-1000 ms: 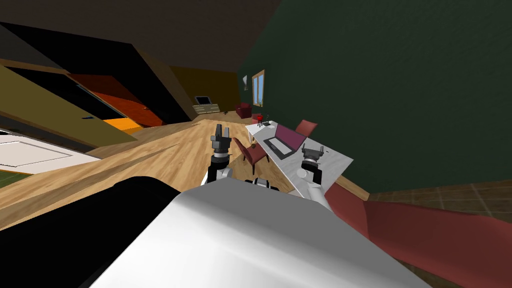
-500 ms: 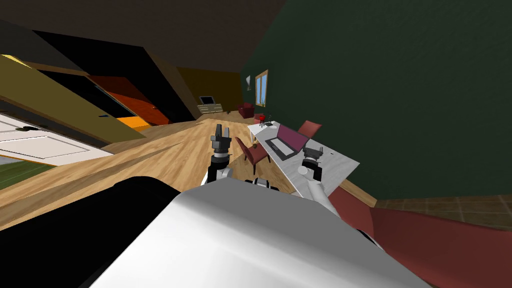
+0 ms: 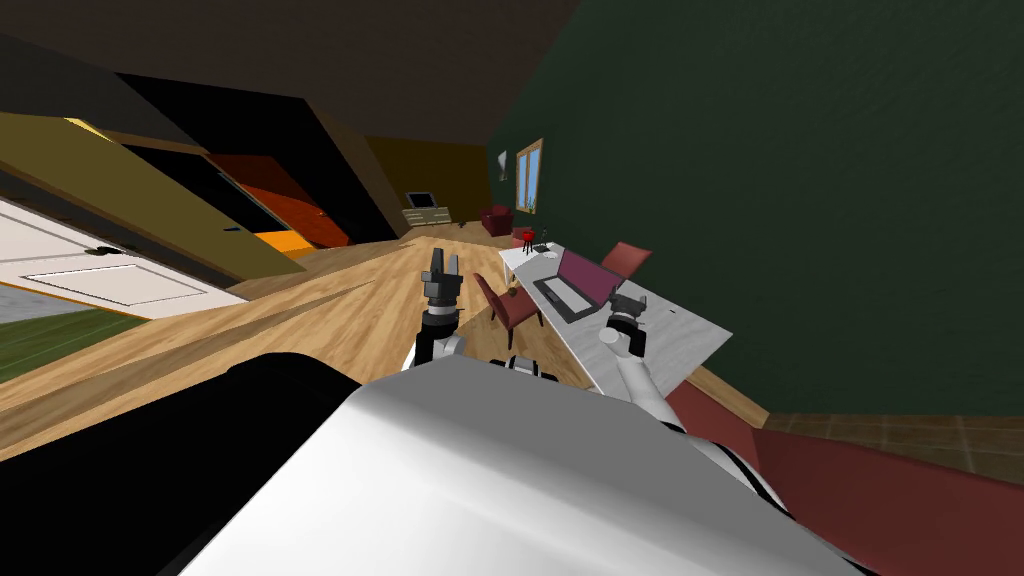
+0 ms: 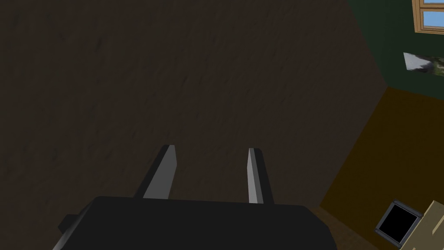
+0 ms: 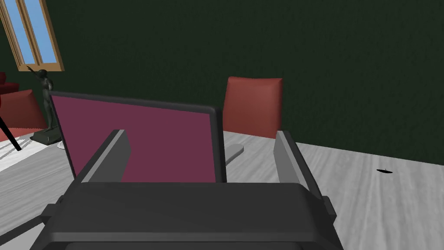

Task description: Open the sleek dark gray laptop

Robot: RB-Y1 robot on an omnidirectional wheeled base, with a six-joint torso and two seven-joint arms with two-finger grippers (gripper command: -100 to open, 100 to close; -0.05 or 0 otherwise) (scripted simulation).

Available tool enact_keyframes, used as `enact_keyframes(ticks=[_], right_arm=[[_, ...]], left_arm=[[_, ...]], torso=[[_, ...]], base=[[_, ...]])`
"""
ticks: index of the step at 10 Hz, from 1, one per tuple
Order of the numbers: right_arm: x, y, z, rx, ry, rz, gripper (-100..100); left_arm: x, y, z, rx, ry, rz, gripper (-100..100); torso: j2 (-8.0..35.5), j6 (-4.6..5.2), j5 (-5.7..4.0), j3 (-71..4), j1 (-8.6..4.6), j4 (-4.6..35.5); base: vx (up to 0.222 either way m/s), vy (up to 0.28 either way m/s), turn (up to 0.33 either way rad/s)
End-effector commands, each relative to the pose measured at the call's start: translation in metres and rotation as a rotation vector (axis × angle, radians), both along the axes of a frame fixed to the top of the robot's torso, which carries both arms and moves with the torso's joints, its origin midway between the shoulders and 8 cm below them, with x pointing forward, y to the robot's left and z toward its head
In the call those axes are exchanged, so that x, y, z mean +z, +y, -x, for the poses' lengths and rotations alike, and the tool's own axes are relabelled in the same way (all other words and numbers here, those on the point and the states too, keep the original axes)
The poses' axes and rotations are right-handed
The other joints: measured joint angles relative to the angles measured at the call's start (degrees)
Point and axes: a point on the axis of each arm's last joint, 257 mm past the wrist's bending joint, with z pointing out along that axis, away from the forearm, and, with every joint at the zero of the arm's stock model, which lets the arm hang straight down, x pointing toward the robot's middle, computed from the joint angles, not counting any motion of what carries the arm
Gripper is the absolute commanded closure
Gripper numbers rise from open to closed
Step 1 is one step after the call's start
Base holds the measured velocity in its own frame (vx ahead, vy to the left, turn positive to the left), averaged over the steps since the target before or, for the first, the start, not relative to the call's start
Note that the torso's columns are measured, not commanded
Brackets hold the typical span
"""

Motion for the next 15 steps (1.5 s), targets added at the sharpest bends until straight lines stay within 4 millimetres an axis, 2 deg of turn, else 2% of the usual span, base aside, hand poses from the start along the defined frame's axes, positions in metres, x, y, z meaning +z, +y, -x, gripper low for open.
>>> enact_keyframes(ticks=[1,2,3,4,5,6,7,8,9,10,11,12,14,15], right_arm=[[-0.012,-0.018,-0.006,-0.008,0.003,-0.092,-100],[-0.006,-0.028,-0.014,-0.013,-0.016,-0.142,-100],[-0.018,-0.033,-0.012,-0.019,-0.001,-0.164,-100],[-0.018,-0.033,-0.012,-0.017,-0.004,-0.171,-100],[-0.011,-0.043,-0.019,-0.021,-0.028,-0.226,-100],[-0.023,-0.048,-0.017,-0.029,-0.013,-0.246,-100],[-0.019,-0.059,-0.022,-0.037,-0.033,-0.299,-100],[-0.028,-0.062,-0.02,-0.043,-0.024,-0.317,-100],[-0.028,-0.062,-0.02,-0.043,-0.024,-0.317,-100],[-0.024,-0.074,-0.025,-0.053,-0.046,-0.373,-100],[-0.031,-0.077,-0.023,-0.059,-0.039,-0.386,-100],[-0.024,-0.087,-0.027,-0.066,-0.065,-0.434,-100],[-0.034,-0.091,-0.024,-0.076,-0.055,-0.451,-100],[-0.031,-0.102,-0.027,-0.088,-0.078,-0.504,-100]], left_arm=[[0.0,0.0,0.0,0.0,0.0,0.0,0],[0.0,0.0,0.0,0.0,0.0,0.0,0],[0.0,0.0,0.0,0.0,0.0,0.0,0],[0.0,0.0,0.0,0.0,0.0,0.0,0],[0.0,0.0,0.0,0.0,0.0,0.0,0],[0.0,0.0,0.0,0.0,0.0,0.0,0],[0.0,0.0,0.0,0.0,0.0,0.0,0],[0.0,0.0,0.0,0.0,0.0,0.0,0],[0.0,0.0,0.0,0.0,0.0,0.0,0],[0.0,0.0,0.0,0.0,0.0,0.0,0],[0.0,0.0,0.0,0.0,0.0,0.0,0],[0.0,0.0,0.0,0.0,0.0,0.0,0],[0.0,0.0,0.0,0.0,0.0,0.0,0],[0.0,0.0,0.0,0.0,0.0,0.0,0]], torso=[[-0.02,-0.05,0.01,-0.01,0.01,0.01],[-0.01,0.0,0.0,-0.01,-0.01,0.0],[-0.02,-0.04,0.0,-0.01,-0.02,0.01],[-0.01,0.01,-0.01,-0.01,-0.03,-0.01],[0.0,0.0,0.0,0.0,-0.01,0.0],[-0.02,-0.07,0.01,-0.01,0.02,0.01],[-0.02,0.0,0.0,-0.01,-0.01,-0.01],[-0.02,-0.03,0.0,-0.02,-0.02,0.0],[-0.01,0.0,-0.01,-0.01,-0.02,-0.01],[0.0,0.0,0.0,0.0,-0.01,0.0],[-0.01,-0.05,0.01,-0.01,0.0,0.01],[-0.01,-0.01,0.0,0.0,-0.01,0.0],[-0.02,0.0,-0.01,-0.01,-0.02,-0.01],[-0.01,0.0,0.0,-0.01,-0.01,0.0]], base=[[0.004,-0.009,0.088],[0.002,-0.011,0.123],[0.005,-0.013,0.059],[0.004,-0.007,-0.016],[0.001,-0.007,0.129],[0.004,-0.011,0.075],[0.004,-0.012,0.087],[0.006,-0.013,0.07],[0.003,-0.006,0.003],[-0.001,-0.007,0.095],[0.002,-0.012,0.072],[0.003,-0.011,0.12],[0.004,-0.01,0.029],[0.002,-0.007,0.101]])
